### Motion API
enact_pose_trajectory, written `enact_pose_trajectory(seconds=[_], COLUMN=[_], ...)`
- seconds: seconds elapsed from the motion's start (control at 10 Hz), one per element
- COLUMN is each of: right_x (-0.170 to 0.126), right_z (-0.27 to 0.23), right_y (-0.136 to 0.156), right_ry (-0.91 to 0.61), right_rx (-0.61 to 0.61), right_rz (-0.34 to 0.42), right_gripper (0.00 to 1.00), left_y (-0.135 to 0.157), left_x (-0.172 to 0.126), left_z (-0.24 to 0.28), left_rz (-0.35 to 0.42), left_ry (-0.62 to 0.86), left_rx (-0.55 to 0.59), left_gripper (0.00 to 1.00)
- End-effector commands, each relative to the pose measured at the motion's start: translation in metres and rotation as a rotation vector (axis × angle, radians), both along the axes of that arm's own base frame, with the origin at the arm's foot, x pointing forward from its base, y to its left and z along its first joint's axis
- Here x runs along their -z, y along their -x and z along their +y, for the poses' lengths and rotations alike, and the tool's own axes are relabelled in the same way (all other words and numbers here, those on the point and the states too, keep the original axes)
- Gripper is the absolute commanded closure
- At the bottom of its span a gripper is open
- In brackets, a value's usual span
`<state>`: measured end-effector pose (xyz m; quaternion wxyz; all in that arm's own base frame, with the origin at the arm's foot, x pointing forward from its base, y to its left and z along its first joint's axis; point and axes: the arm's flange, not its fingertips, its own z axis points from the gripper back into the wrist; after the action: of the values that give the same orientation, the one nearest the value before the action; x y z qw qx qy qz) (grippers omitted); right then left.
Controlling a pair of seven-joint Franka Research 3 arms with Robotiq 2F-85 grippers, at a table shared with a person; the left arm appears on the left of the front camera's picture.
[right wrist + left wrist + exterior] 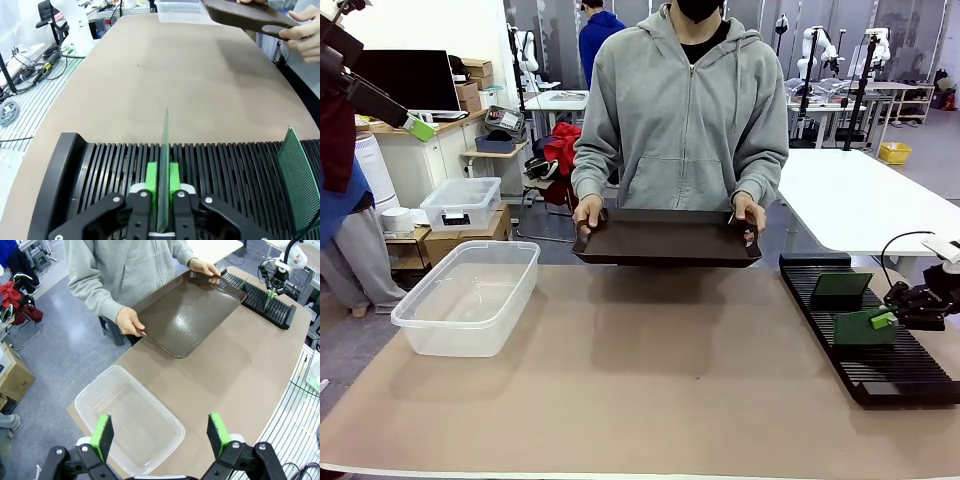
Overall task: Sort PCBs into racks and boxes based on the side picked up.
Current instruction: If the short side of the Blank PCB is picked up, insert it into the PCB Rack ; if the long side is picked up, place it in the Organizing box.
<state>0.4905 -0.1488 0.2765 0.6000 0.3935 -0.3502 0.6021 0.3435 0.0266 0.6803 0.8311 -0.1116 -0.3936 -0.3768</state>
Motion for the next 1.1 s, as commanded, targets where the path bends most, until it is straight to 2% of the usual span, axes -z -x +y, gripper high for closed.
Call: enact_pose_trajectory(seconds=[0.0,0.4,0.7,1.0], right_x=[0.001,-0.007,-0.024,-0.050], right_z=[-0.002,-0.006,-0.015,-0.017], right_y=[-0.005,-0.003,0.000,0.005], right_ry=[0.025,0.030,0.053,0.144], right_rx=[-0.004,-0.006,0.023,0.005], right_rz=[0.021,-0.007,-0.050,-0.063], right_gripper=[0.67,0.27,0.00,0.00], left_y=[0.000,0.000,0.000,0.000], left_x=[0.002,0.002,0.002,0.002], left_z=[0.001,0.001,0.001,0.001], left_rz=[-0.007,-0.007,-0.007,-0.007], left_ry=[0.007,0.007,0.007,0.007], left_rx=[0.002,0.002,0.002,0.002], left_gripper=[0.00,0.00,0.00,0.00])
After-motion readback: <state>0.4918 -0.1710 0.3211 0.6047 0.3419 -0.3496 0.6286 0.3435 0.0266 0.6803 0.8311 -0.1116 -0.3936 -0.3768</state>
